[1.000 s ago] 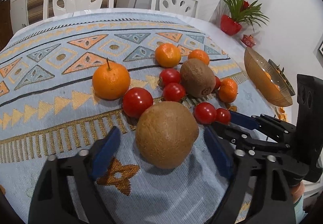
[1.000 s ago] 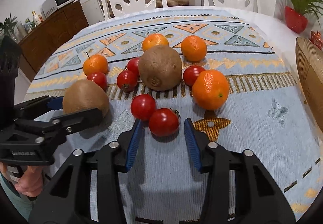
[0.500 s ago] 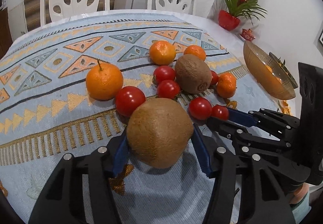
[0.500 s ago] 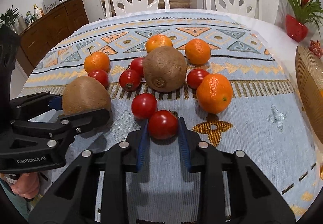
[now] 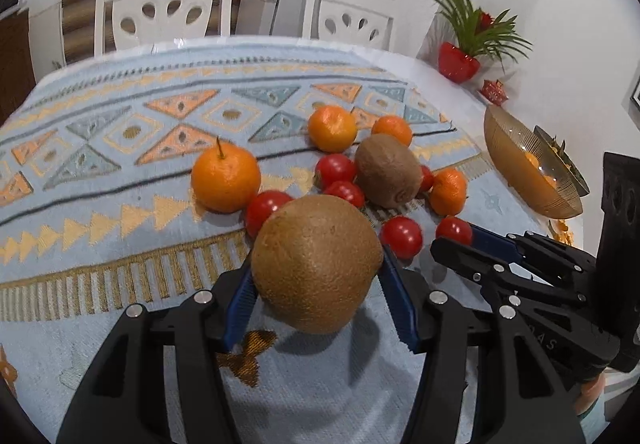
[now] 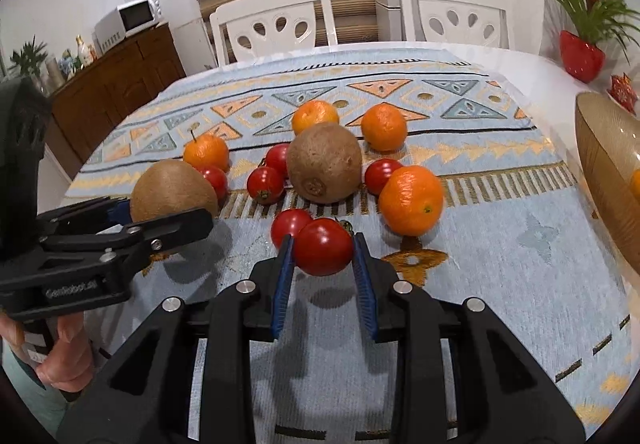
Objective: Organize fruits
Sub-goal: 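Carry the kiwi and tomato to the amber bowl with both grippers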
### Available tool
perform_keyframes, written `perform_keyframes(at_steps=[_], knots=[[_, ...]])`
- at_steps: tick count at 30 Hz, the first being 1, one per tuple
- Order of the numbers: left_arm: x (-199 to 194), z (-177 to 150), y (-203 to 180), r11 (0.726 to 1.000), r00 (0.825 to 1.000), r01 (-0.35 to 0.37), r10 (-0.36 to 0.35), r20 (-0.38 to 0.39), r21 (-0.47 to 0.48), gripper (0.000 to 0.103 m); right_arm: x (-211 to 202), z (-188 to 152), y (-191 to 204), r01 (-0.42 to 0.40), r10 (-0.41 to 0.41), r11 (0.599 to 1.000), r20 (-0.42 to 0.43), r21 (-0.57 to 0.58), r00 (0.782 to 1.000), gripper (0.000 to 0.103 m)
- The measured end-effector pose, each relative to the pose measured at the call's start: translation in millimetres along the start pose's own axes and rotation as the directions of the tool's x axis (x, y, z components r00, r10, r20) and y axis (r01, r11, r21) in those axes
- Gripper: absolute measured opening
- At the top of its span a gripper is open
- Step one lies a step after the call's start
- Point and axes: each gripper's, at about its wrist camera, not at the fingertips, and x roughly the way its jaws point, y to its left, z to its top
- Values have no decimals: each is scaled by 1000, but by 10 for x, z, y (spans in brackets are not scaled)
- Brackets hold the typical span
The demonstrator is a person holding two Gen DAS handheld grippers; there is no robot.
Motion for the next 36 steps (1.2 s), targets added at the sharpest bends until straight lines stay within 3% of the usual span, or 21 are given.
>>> perform_keyframes(at_steps=[11, 20, 29, 36], knots=[[-291, 229, -611, 994, 997, 52, -57, 43, 96, 56, -634, 84, -347, 79, -84, 995, 83, 65, 993, 30], [-282, 616, -1554, 961, 986, 152, -165, 35, 232, 56, -1359, 151, -1132, 165, -205, 960, 164, 227, 965, 30], [104, 905, -2475, 922, 968, 245, -252, -17, 299, 56, -1779, 57, -2043, 242, -323, 889, 159, 388, 933, 30], [554, 1015, -2889, 914, 964, 266, -255, -75, 305, 56, -1918, -24, -2628, 294, -399, 829, 134, 477, 907, 30]])
